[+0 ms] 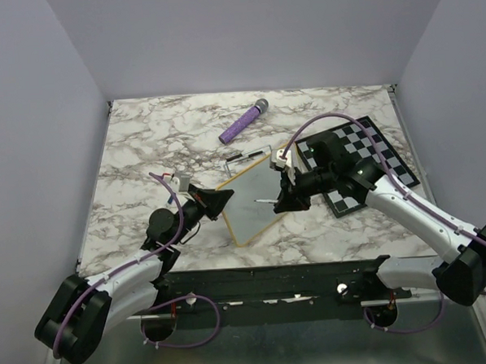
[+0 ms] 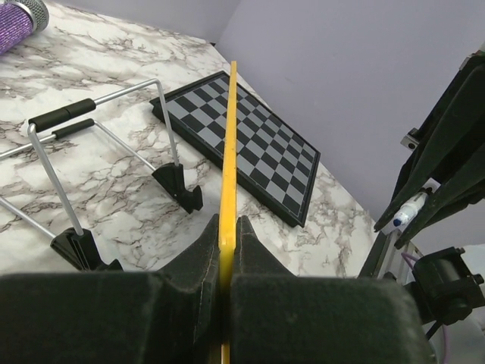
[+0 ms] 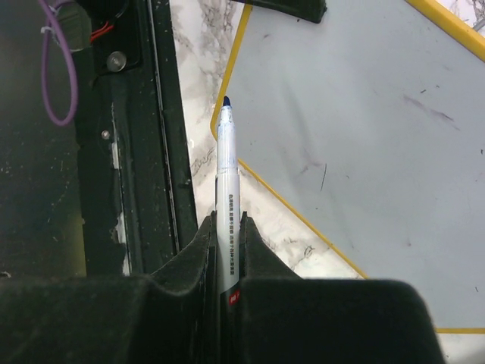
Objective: Write a sentence on the whiteboard
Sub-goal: Place the whiteboard at the center of the board, then write a sentence on the whiteboard.
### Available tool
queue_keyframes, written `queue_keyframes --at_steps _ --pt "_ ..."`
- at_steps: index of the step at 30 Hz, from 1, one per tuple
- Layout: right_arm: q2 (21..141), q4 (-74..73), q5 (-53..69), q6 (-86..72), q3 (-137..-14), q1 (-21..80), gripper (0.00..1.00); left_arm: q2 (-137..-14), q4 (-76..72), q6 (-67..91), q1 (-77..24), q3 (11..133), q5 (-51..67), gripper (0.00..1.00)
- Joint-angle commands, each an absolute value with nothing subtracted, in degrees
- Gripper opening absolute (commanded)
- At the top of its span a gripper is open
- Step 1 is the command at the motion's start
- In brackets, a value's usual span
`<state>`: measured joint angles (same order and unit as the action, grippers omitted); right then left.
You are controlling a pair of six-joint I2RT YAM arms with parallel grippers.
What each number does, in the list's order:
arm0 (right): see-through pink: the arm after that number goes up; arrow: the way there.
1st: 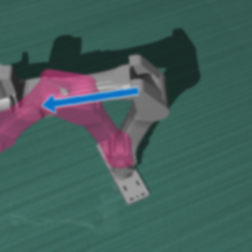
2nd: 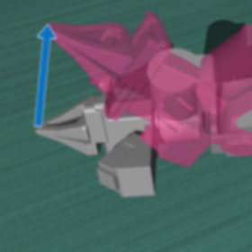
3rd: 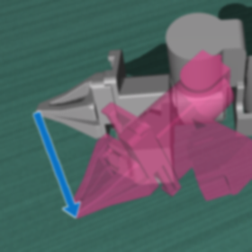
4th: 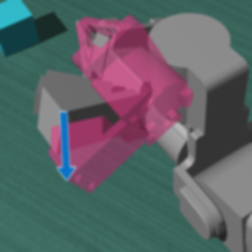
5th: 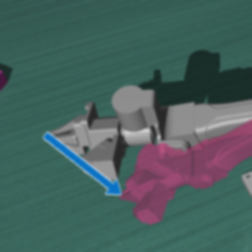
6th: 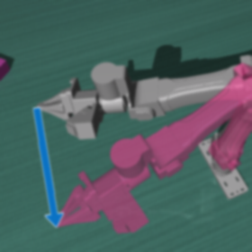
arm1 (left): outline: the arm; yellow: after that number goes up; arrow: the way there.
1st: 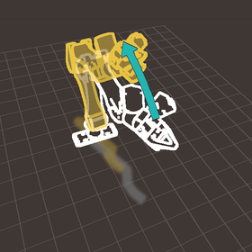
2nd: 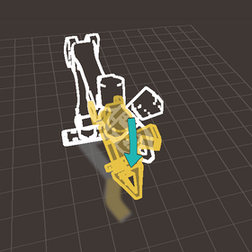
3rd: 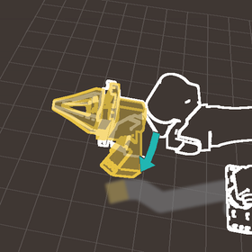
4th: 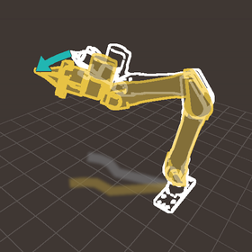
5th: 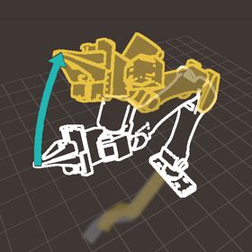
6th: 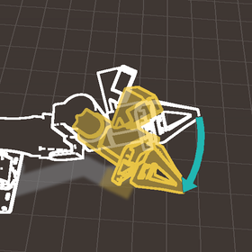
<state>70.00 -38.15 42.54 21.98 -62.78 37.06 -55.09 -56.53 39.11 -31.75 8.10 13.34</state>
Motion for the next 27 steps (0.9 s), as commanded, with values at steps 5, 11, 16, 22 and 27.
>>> queue_keyframes --at_steps 5,11,16,22,27 --pt "70.8 -27.1 32.4 9.4 -60.6 42.3 0.0 -55.4 -61.3 39.2 -32.2 7.8 10.8 0.0" --pt "67.9 -19.7 28.5 2.6 -52.2 45.7 0.01 -55.6 -60.9 40.0 -32.2 7.9 10.4 0.0" --pt "68.7 -20.9 30.1 5.9 -54.1 46.3 0.01 -54.9 -60.9 40.4 -32.3 7.4 9.2 0.0" --pt "70.3 -24.2 34.5 9.1 -56.1 47.0 0.01 -53.7 -60.0 41.0 -32.5 6.6 8.1 0.0" --pt "72.2 -25.2 30.8 10.4 -57.6 49.3 0.01 -52.9 -59.7 41.2 -32.6 6.2 7.3 0.0"
